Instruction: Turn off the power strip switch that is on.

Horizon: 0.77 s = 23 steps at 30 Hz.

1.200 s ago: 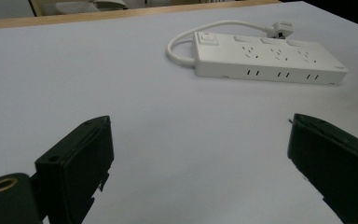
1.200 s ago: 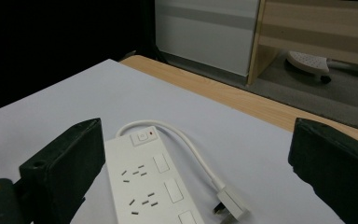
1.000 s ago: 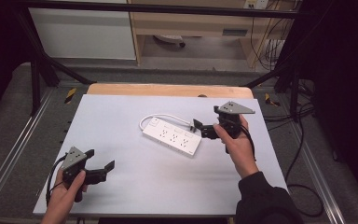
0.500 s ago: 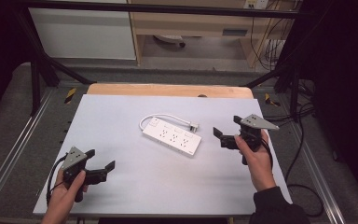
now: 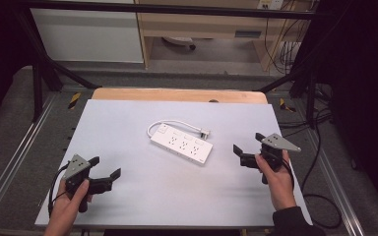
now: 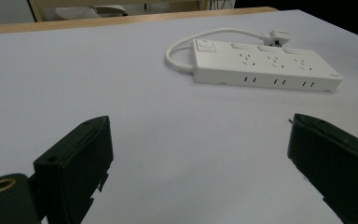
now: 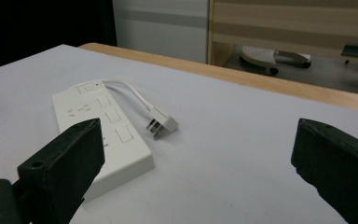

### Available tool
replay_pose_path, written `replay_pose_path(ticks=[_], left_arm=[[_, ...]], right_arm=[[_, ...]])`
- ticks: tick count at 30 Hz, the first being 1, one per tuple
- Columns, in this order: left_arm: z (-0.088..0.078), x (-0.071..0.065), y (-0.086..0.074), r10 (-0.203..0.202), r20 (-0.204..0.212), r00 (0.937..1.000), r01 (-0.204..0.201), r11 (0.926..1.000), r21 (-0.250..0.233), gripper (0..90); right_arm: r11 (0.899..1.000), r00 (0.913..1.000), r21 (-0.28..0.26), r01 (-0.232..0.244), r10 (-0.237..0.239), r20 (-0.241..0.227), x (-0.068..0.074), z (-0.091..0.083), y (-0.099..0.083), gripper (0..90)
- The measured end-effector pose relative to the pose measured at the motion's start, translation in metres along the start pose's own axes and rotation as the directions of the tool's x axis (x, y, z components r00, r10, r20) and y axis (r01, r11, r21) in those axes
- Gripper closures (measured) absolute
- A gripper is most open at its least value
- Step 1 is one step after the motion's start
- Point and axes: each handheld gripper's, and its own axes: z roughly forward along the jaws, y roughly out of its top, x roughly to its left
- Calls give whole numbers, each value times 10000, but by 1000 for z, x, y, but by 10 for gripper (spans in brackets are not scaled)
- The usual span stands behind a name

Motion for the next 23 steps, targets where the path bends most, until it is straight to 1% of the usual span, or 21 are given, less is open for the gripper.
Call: replay_pose_path(ticks=[4,5,7,11,13,18,19,21,22,23], left_arm=[[0,0,0,-12,5,10000,12,10000,12,66],[0,0,0,-2,9,10000,2,10000,18,66],[0,0,0,12,15,10000,-12,10000,17,66],[0,0,0,15,10,10000,-15,10000,22,66],[0,0,0,36,11,10000,-36,10000,19,66],[0,0,0,42,12,10000,-42,10000,34,66],[0,0,0,59,9,10000,-59,10000,47,66],[0,0,0,56,32,10000,-56,10000,60,66],[0,0,0,67,35,10000,-67,10000,68,66],[0,0,0,67,35,10000,-67,10000,68,66]], right_arm=[[9993,9999,349,-152,151,25,1,6,-15,28],[9988,9999,481,-126,125,29,1,8,-19,28],[9985,9999,532,-162,160,36,2,10,-24,28],[9966,10000,829,-35,31,50,3,13,-32,28],[9952,9999,980,-78,71,80,4,14,-36,28],[9890,10000,1477,44,-43,-11,8,19,-42,24],[9876,10000,1569,-3,1,16,9,20,-43,24],[9843,9998,1765,30,-65,193,9,21,-44,25],[9815,9993,1914,29,-98,352,8,22,-45,25],[9766,9982,2151,61,-187,567,7,23,-46,26]])
